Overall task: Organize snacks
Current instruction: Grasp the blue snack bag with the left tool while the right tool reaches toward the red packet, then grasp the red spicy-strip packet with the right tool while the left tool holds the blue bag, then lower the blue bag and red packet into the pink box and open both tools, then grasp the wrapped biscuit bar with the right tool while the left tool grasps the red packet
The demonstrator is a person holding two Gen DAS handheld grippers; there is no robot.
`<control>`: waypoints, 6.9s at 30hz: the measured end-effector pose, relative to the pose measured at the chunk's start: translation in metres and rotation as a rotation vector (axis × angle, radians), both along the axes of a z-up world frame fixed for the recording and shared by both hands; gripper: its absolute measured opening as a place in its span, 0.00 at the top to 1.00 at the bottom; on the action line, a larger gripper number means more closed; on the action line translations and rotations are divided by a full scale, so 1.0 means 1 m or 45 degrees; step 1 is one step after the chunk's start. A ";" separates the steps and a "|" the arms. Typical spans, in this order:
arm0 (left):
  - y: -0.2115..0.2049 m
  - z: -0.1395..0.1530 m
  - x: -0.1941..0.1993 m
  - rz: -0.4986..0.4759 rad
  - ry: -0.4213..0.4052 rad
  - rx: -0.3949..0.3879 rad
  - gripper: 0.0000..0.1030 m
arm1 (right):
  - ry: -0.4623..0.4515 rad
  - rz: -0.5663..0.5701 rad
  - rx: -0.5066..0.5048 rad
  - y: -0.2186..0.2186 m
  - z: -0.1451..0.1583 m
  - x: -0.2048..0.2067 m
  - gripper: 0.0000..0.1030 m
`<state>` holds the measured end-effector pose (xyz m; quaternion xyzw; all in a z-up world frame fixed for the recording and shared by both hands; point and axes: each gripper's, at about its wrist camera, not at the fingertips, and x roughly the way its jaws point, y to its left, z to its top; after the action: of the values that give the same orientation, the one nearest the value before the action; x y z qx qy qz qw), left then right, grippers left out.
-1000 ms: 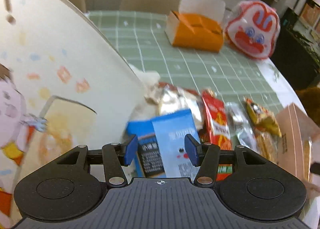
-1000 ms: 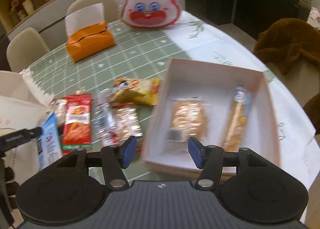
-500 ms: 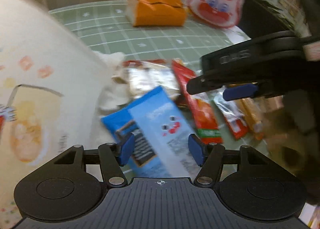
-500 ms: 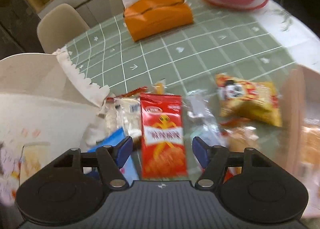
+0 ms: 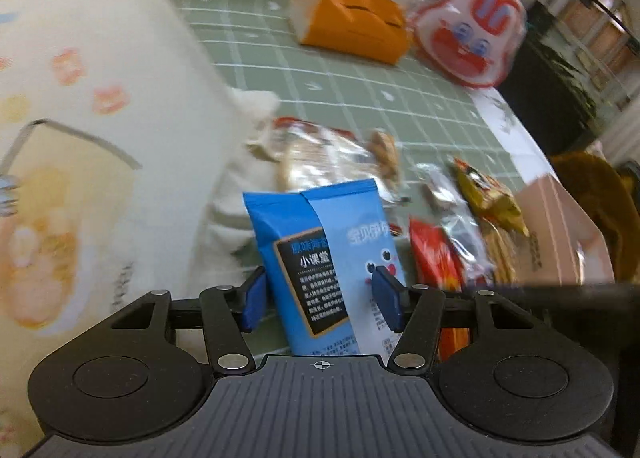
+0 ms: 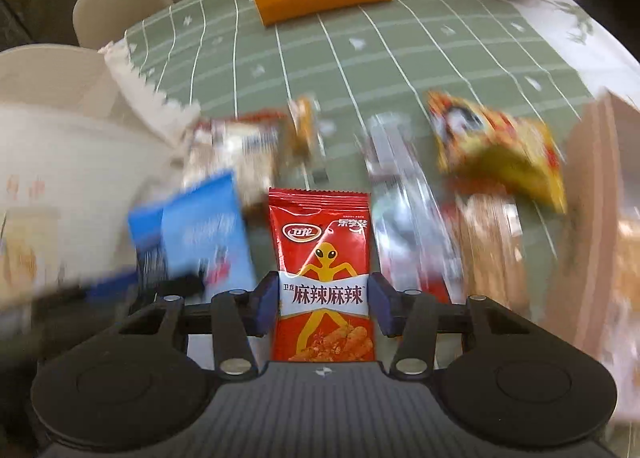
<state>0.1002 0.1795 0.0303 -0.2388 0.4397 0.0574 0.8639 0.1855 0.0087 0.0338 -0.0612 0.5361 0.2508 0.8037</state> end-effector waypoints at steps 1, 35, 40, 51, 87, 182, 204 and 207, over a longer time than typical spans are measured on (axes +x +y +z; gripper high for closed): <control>-0.003 0.000 0.003 -0.027 0.000 0.002 0.41 | 0.000 -0.005 0.003 -0.008 0.000 -0.007 0.54; -0.131 0.008 0.015 -0.492 -0.003 0.019 0.61 | -0.183 -0.372 -0.066 -0.159 0.001 -0.055 0.40; -0.137 -0.005 0.022 -0.446 0.064 0.013 0.66 | -0.167 -0.406 -0.079 -0.176 -0.007 -0.080 0.34; -0.105 0.006 -0.005 -0.411 -0.018 -0.145 0.81 | -0.131 -0.508 0.003 -0.183 -0.011 -0.099 0.28; -0.123 0.002 -0.060 -0.565 0.074 -0.150 0.80 | -0.166 -0.346 -0.148 -0.141 -0.021 -0.124 0.00; -0.077 0.020 0.095 -0.096 0.001 0.034 0.78 | -0.151 -0.334 0.062 -0.199 0.079 -0.011 0.43; -0.027 -0.005 0.005 -0.049 -0.003 -0.215 0.78 | 0.023 -0.084 -0.223 -0.013 0.013 0.098 0.53; -0.019 -0.005 0.008 -0.001 -0.039 -0.247 0.78 | 0.069 -0.055 -0.159 -0.015 0.015 0.077 0.58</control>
<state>0.1081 0.1609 0.0256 -0.3220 0.4300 0.0105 0.8434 0.2626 -0.0059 0.0487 -0.0929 0.5734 0.2012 0.7888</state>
